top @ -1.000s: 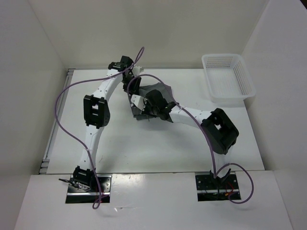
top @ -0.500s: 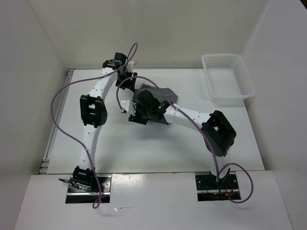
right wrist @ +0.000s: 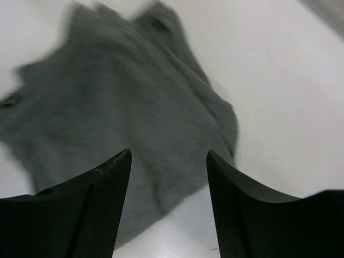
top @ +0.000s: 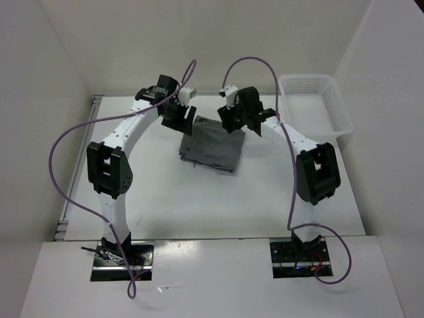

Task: Fold and stack the shorts
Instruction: Fold the shorts

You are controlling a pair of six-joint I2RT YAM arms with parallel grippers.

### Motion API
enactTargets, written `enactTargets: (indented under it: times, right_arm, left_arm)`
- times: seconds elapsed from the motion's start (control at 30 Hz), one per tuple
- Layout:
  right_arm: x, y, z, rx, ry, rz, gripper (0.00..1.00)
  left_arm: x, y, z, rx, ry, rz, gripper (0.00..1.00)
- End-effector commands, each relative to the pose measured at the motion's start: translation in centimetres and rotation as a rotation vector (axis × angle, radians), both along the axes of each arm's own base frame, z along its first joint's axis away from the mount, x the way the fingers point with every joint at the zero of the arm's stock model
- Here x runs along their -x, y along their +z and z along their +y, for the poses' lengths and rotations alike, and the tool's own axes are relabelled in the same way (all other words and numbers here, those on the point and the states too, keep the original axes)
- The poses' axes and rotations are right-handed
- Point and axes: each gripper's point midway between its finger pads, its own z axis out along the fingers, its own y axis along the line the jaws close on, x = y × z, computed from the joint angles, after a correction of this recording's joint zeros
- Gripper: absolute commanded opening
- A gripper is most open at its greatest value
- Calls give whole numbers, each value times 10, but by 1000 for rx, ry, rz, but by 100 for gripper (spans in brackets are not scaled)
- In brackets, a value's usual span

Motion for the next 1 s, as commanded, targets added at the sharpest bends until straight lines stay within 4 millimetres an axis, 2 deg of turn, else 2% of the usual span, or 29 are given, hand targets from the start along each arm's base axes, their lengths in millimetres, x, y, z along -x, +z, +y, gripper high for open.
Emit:
enactTargets:
  times: [0.0,0.03,0.1,0.13,0.23,0.27,0.3,0.33,0.37,0.43,0.5,0.57,0.6,0.63,0.67,0.7,0.73,0.77,0.8,0.87,0.93,0.97]
  right_arm:
    - [-44,-38,-45,-48,-262,110,64]
    - [-52,-54,-53,-58,-305,150,64]
    - [-70,-55,-64,-90,-347,152,67]
    - [-77,-68,-74,-95,-383,178,67]
    - [-88,-79,-80,-105,-400,192,70]
    - [-88,-91,-82,-119,-412,227,70]
    - [-86,-91,-79,-129,-395,235,70]
    - [-86,-99,-81,-139,-406,258,70]
    - [-86,-99,-80,-150,-404,266,70]
    - [-74,-118,-81,-164,-410,337,70]
    - [-68,-123,-75,-216,-389,395,69]
    - [-58,-137,-68,-242,-365,458,64]
    - [-58,-137,-68,-242,-364,458,54]
    - [-57,-144,-67,-245,-377,478,49]
    - [-58,-153,-71,-231,-406,486,43]
    - [-64,-153,-71,-239,-417,475,34]
    - [-70,-144,-69,-248,-413,454,29]
    - [-73,-148,-70,-248,-428,457,25]
    - [-81,-140,-70,-253,-433,426,18]
    - [-92,-134,-73,-251,-454,386,15]
    - [-112,-116,-79,-222,-459,297,11]
    - [-118,-116,-80,-210,-459,279,9]
  left_arm:
    - [24,-60,4,-7,-16,174,75]
    - [30,-71,4,-7,-20,201,75]
    - [33,-82,1,-12,-29,217,75]
    - [32,-87,0,-12,-29,219,77]
    - [28,-101,-1,-18,-28,239,78]
    - [27,-107,-4,-11,-34,253,78]
    - [24,-102,-6,1,-38,241,78]
    - [26,-107,-9,14,-47,259,78]
    - [26,-109,-11,22,-52,274,78]
    - [27,-110,-13,30,-57,287,76]
    - [32,-117,-13,32,-59,310,69]
    - [46,-131,-16,53,-73,380,62]
    - [52,-133,-16,57,-75,403,53]
    - [53,-133,-17,65,-79,406,46]
    - [57,-140,-16,59,-77,430,40]
    - [57,-140,-16,59,-77,430,32]
    - [57,-147,-13,39,-68,436,15]
    - [50,-143,-13,37,-67,409,7]
    - [48,-148,-12,27,-62,414,1]
    - [45,-152,-11,15,-58,412,0]
    - [43,-149,-12,18,-58,403,0]
    - [43,-148,-14,30,-63,407,0]
